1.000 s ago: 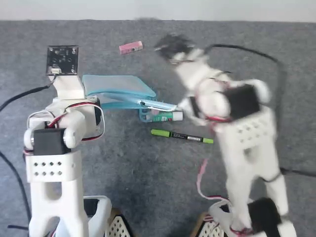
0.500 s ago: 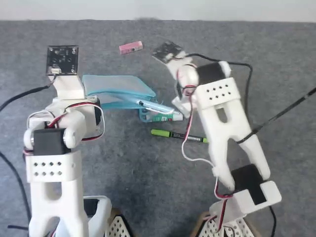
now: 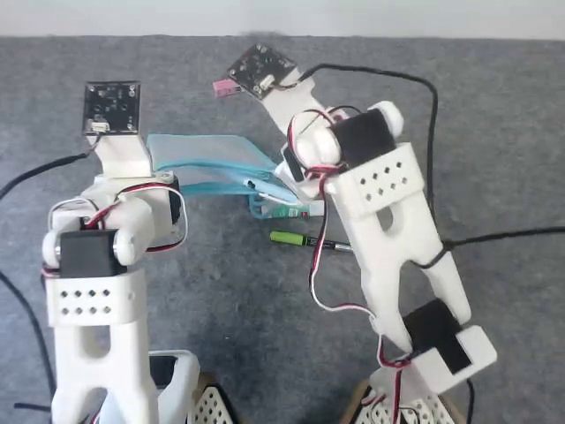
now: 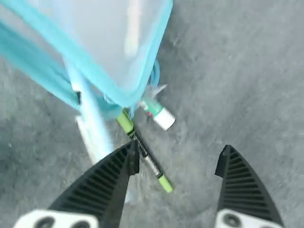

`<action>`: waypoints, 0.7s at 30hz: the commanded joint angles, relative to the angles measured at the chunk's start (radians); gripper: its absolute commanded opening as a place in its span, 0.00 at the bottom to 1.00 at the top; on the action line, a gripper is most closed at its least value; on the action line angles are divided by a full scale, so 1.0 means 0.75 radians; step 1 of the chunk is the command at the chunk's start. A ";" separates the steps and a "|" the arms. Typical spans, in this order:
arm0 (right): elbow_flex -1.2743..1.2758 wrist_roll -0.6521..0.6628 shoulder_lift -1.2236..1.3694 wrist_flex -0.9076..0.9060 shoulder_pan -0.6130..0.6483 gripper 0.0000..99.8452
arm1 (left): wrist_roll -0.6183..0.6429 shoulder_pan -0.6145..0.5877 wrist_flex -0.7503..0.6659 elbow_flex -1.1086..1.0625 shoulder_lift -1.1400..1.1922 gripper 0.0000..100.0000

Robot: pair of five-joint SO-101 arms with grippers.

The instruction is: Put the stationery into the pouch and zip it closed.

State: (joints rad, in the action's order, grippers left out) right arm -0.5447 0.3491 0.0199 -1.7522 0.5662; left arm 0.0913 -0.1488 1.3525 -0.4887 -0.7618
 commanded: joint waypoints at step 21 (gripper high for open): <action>0.278 0.133 0.028 0.060 -0.099 0.27 | 0.018 0.000 0.002 0.036 -0.049 0.01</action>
State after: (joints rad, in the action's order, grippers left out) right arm -0.2808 0.4872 0.0829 -1.7185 0.4450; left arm 0.0913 -0.1473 1.3525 -0.4887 -0.7618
